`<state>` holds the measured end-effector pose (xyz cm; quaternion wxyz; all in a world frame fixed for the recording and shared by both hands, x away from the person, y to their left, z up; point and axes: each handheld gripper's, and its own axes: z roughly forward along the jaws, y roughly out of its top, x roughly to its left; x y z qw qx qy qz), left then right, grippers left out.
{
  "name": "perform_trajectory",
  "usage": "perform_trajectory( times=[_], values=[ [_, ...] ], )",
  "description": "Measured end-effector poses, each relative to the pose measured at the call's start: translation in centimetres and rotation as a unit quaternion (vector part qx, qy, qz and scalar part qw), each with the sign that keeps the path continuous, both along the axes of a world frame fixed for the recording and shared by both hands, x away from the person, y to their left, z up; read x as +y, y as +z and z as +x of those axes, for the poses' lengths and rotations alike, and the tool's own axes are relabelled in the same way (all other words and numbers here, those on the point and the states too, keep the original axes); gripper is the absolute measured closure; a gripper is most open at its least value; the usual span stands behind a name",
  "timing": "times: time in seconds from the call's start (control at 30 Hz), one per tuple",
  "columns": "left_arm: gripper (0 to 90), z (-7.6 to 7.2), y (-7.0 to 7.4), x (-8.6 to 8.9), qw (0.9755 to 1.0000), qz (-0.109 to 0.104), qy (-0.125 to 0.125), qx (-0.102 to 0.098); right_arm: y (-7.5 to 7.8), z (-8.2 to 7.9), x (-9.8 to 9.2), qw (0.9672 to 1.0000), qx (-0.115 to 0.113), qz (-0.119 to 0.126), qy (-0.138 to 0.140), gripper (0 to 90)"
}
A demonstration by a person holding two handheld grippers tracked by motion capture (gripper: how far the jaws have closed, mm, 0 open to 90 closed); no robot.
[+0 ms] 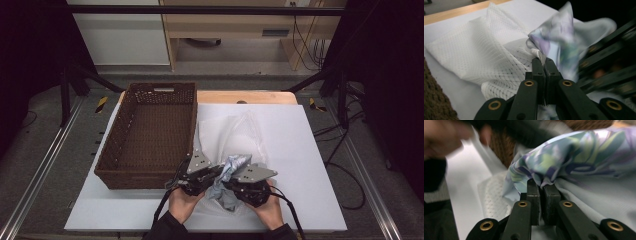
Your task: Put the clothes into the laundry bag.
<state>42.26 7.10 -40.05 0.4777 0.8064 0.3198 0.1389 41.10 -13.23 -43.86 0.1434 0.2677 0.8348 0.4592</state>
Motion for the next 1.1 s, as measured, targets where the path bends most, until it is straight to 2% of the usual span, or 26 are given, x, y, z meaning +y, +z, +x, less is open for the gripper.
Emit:
perform_trajectory(
  times=[0.03, 0.07, 0.1, 0.13, 0.17, 0.2, 0.23, 0.27, 0.3, 0.4, 0.43, 0.47, 0.5, 0.53, 0.57, 0.67, 0.73, 0.8, 0.83, 0.87, 0.9, 0.93, 0.97, 1.07, 1.1],
  values=[
    [88.0, -0.4, 0.4, -0.2, 0.9999, -0.006, -0.009, -0.003, -0.6, 0.2, 0.4, 0.9999, 0.004, -0.009, -0.006, 85.4],
    [88.0, -0.4, 0.4, -0.2, 0.9999, -0.006, -0.009, -0.003, -0.6, 0.2, 0.4, 0.9999, 0.004, -0.009, -0.006, 85.4],
    [88.0, -0.7, 0.6, -0.4, 0.9998, -0.003, -0.016, -0.006, -1.2, 0.6, 0.8, 0.9997, 0.006, -0.016, -0.015, 85.3],
    [88.0, -1.0, 0.7, -0.7, 0.9998, -0.002, -0.019, -0.008, -2.3, 1.4, 1.0, 0.9986, 0.003, -0.009, -0.053, 85.3],
    [88.0, -1.2, 0.7, -0.9, 0.9997, 0.001, -0.021, -0.010, -2.3, 1.4, 1.0, 0.9986, 0.003, -0.009, -0.053, 85.3],
    [88.0, -1.4, 0.6, -1.2, 0.9996, 0.008, -0.023, -0.012, -2.5, 1.6, 1.0, 0.9975, -0.001, -0.004, -0.071, 85.3],
    [88.0, -1.3, 0.4, -1.3, 0.9996, 0.015, -0.022, -0.012, -2.8, 2.0, 0.9, 0.9935, -0.018, -0.001, -0.112, 85.0],
    [87.9, -1.3, 0.4, -1.3, 0.9996, 0.015, -0.022, -0.012, -2.8, 2.0, 0.9, 0.9935, -0.018, -0.001, -0.112, 85.0],
    [88.0, -1.1, 0.0, -1.3, 0.9996, 0.016, -0.022, -0.006, -3.2, 2.2, 0.9, 0.9893, -0.039, -0.003, -0.140, 84.4],
    [88.0, -0.9, -0.3, -1.2, 0.9996, 0.020, -0.020, -0.007, -3.2, 2.2, 0.9, 0.9893, -0.038, -0.003, -0.141, 82.0],
    [87.9, -0.7, -0.5, -1.2, 0.9995, 0.026, -0.014, -0.010, -2.8, 2.0, 0.6, 0.9928, -0.024, 0.005, -0.118, 69.9],
    [87.9, -0.7, -0.5, -1.2, 0.9995, 0.026, -0.014, -0.010, -2.8, 2.0, 0.6, 0.9928, -0.024, 0.005, -0.118, 69.9],
    [87.9, -0.5, -0.7, -1.1, 0.9996, 0.025, -0.014, -0.006, -2.6, 1.8, 0.5, 0.9939, -0.017, 0.008, -0.109, 65.4],
    [87.9, -0.4, -0.9, -1.1, 0.9996, 0.026, -0.012, -0.003, -1.9, 1.5, -0.1, 0.9962, -0.001, 0.013, -0.086, 54.3],
    [87.9, -0.3, -1.0, -1.0, 0.9996, 0.027, -0.011, -0.002, -1.5, 1.2, -0.6, 0.9964, 0.003, 0.014, -0.083, 53.5],
    [87.9, 0.0, -1.3, -1.0, 0.9995, 0.030, -0.008, 0.001, 0.2, 0.7, -2.0, 0.9954, 0.005, 0.022, -0.094, 44.6],
    [87.9, 0.0, -1.2, -0.9, 0.9994, 0.033, -0.006, -0.003, 1.4, 0.5, -3.0, 0.9940, -0.002, 0.042, -0.101, 42.0],
    [87.9, 0.0, -1.2, -0.8, 0.9994, 0.033, -0.005, -0.003, 2.0, 0.3, -3.5, 0.9934, -0.009, 0.045, -0.105, 41.0],
    [87.9, 0.0, -1.2, -0.8, 0.9993, 0.036, -0.005, -0.005, 3.0, 0.1, -4.8, 0.9908, -0.029, 0.049, -0.123, 38.3],
    [87.9, 0.0, -1.2, -0.8, 0.9992, 0.039, -0.004, -0.008, 3.2, 0.1, -5.1, 0.9899, -0.032, 0.051, -0.128, 37.2],
    [87.9, 0.0, -1.2, -0.8, 0.9991, 0.041, -0.003, -0.010, 3.4, 0.1, -5.9, 0.9871, -0.045, 0.054, -0.144, 33.6],
    [87.9, 0.0, -1.2, -0.8, 0.9991, 0.041, -0.003, -0.010, 3.4, 0.1, -5.9, 0.9871, -0.045, 0.054, -0.144, 33.6],
    [87.9, 0.0, -1.2, -0.9, 0.9990, 0.043, -0.003, -0.010, 3.3, 0.4, -6.7, 0.9820, -0.053, 0.049, -0.175, 28.4],
    [87.8, -0.1, -1.2, -0.9, 0.9989, 0.045, -0.002, -0.012, 2.4, 1.0, -7.0, 0.9813, -0.043, 0.046, -0.182, 29.1],
    [87.8, -0.1, -1.2, -0.9, 0.9989, 0.044, -0.002, -0.011, 1.3, 1.7, -6.8, 0.9820, -0.034, 0.039, -0.182, 34.4]
  ],
)
